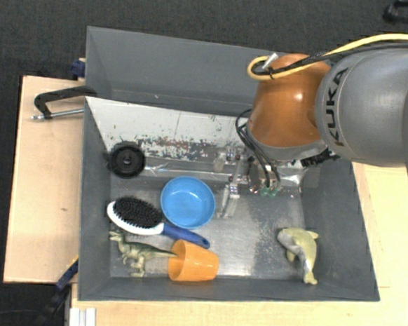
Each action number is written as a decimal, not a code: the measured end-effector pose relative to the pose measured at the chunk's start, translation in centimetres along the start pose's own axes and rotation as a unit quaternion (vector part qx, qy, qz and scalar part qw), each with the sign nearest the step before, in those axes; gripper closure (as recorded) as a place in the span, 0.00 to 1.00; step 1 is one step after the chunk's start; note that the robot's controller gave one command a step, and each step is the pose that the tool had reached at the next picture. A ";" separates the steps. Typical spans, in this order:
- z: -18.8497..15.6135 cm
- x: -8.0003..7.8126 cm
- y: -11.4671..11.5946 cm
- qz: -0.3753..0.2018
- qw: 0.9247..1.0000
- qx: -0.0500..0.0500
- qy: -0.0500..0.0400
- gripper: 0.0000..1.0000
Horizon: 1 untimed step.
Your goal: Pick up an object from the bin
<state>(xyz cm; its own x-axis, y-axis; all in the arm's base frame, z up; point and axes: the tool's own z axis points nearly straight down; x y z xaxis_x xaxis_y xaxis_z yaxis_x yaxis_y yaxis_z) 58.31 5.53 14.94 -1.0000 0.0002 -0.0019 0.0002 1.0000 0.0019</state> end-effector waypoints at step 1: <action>7.6 1.5 7.6 -0.078 0.997 0.000 -0.003 0.00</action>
Offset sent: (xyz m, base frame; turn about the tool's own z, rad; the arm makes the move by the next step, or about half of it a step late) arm -0.0179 0.0737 -0.0794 -0.1531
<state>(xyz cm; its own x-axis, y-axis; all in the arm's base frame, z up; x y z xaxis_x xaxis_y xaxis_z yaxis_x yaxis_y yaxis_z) 56.81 13.16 7.32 -0.9877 -0.1563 -0.0079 -0.1563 0.9877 0.0003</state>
